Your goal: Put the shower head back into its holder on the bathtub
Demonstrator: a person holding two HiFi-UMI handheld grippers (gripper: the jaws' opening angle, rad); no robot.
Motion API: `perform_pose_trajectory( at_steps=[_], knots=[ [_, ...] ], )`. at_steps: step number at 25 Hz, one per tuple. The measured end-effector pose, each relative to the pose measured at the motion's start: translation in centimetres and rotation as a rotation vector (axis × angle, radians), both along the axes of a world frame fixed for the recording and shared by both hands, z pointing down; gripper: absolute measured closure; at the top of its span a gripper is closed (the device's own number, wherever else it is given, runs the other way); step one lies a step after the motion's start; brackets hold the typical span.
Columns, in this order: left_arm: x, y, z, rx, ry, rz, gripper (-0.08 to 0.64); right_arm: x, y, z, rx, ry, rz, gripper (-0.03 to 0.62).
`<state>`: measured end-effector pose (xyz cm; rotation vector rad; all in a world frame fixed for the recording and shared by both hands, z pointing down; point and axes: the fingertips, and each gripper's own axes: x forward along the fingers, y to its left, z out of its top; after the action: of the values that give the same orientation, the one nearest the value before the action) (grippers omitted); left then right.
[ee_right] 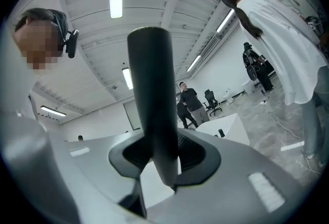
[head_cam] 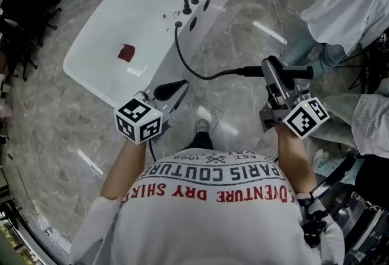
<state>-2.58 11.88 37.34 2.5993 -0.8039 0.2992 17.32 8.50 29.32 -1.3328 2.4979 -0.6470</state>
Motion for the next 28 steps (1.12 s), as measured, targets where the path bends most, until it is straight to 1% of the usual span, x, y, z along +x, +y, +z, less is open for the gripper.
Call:
perform_pose_trajectory(
  at_steps=[2, 4, 7, 10, 14, 17, 19, 20, 21, 25, 28],
  knots=[
    [-0.4, -3.1, 0.7, -0.003, -0.007, 0.003, 0.557, -0.3, -3.1, -0.1, 0.0, -0.019, 0.001, 0.468],
    [-0.5, -6.1, 1.5, 0.0, -0.029, 0.018, 0.557, -0.7, -6.0, -0.2, 0.002, -0.032, -0.001, 0.469],
    [-0.7, -9.4, 2.4, -0.002, -0.049, 0.048, 0.557, -1.4, -9.4, -0.9, 0.006, -0.042, -0.004, 0.469],
    [-0.8, -10.8, 2.4, -0.009, -0.028, 0.061, 0.557, -2.0, -11.1, -2.2, 0.023, -0.057, -0.013, 0.471],
    [-0.2, -11.9, 3.3, -0.005, -0.065, 0.097, 0.557, -2.6, -12.7, -3.9, 0.064, -0.073, -0.034, 0.474],
    [0.5, -13.2, 4.7, -0.006, -0.08, 0.108, 0.555, -2.5, -14.1, -4.0, 0.066, -0.1, -0.042, 0.476],
    [0.9, -13.8, 5.8, 0.0, -0.098, 0.108, 0.555, -2.8, -14.8, -4.2, 0.081, -0.122, -0.076, 0.476],
    [1.1, -14.0, 6.4, 0.001, -0.108, 0.111, 0.532, -3.0, -15.1, -4.3, 0.088, -0.132, -0.093, 0.476],
    [1.3, -14.1, 7.0, 0.0, -0.115, 0.116, 0.477, -3.1, -15.3, -4.4, 0.092, -0.14, -0.104, 0.476],
    [2.4, -14.3, 9.3, -0.023, -0.138, 0.15, 0.434, -3.3, -16.7, -4.4, 0.082, -0.18, -0.132, 0.476],
    [3.6, -14.6, 11.6, -0.052, -0.192, 0.184, 0.385, -3.6, -18.3, -4.6, 0.074, -0.198, -0.171, 0.477]
  ],
)
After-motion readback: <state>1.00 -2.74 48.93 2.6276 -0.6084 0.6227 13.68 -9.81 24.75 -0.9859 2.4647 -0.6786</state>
